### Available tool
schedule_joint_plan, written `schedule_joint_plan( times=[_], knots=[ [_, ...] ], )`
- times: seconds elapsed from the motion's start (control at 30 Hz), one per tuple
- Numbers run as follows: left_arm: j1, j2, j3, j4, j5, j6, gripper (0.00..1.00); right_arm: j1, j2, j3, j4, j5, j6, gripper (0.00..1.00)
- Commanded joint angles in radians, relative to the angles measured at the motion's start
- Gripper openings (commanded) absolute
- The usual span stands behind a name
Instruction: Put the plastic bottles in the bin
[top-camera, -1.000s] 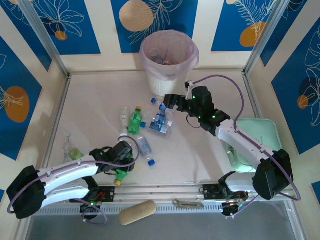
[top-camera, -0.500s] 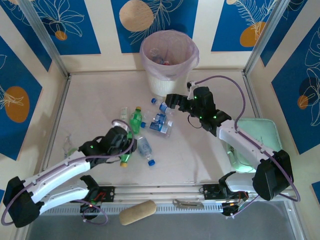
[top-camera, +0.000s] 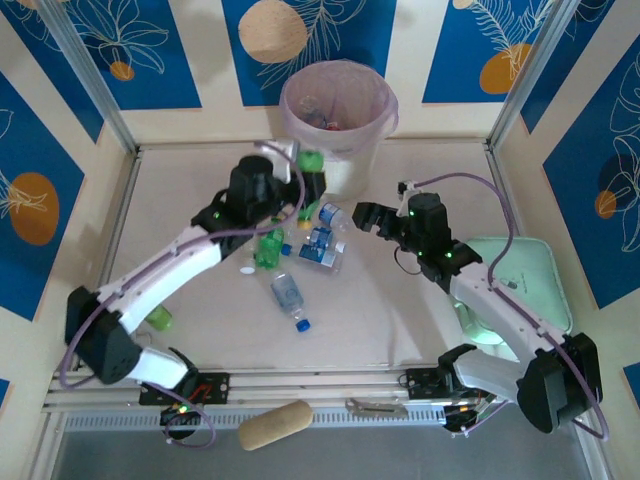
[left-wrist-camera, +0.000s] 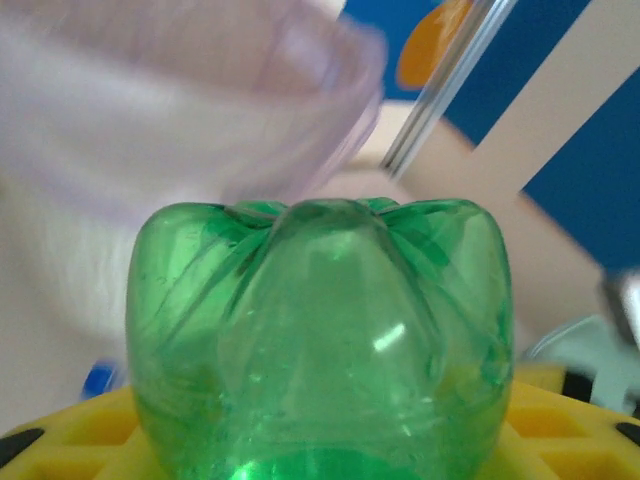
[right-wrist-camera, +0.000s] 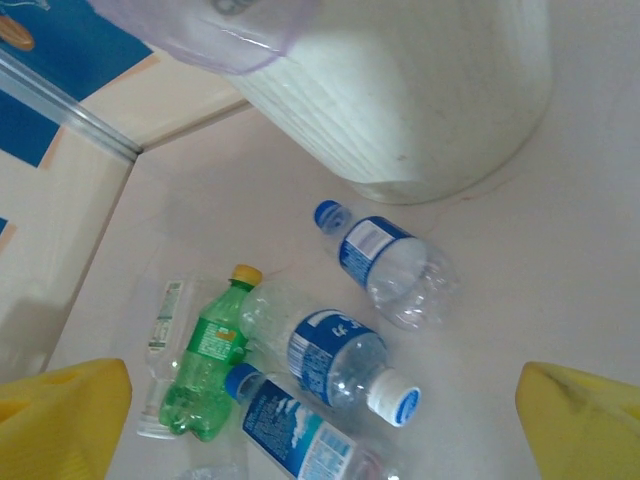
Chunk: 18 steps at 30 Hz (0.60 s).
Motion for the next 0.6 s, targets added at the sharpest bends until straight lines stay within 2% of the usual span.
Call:
schedule_joint_plan(
  times=[0.0, 0.13, 0.27, 0.43, 0.57],
  knots=[
    [0.054, 0.141, 0.211, 0.065, 0.198, 0.015, 0.47, -0.026, -0.06, -0.049, -0.012, 0.016, 0.031, 0.99],
    [0.118, 0.349, 0.495, 0.06, 0.304, -0.055, 0.46, -0.055, -0.121, -0.085, -0.04, 0.007, 0.03, 0.99],
    [0.156, 0.555, 0.815, -0.007, 0.31, -0.062, 0.45, -0.08, -0.184, -0.11, -0.067, 0.004, 0.028, 0.99],
    [0.183, 0.775, 1.115, -0.006, 0.203, -0.039, 0.44, -0.104, -0.258, -0.145, -0.092, -0.003, 0.041, 0.99],
    [0.196, 0.848, 1.162, 0.061, 0.099, 0.012, 0.41, -0.115, -0.308, -0.152, -0.134, -0.002, 0.033, 0.99]
  ],
)
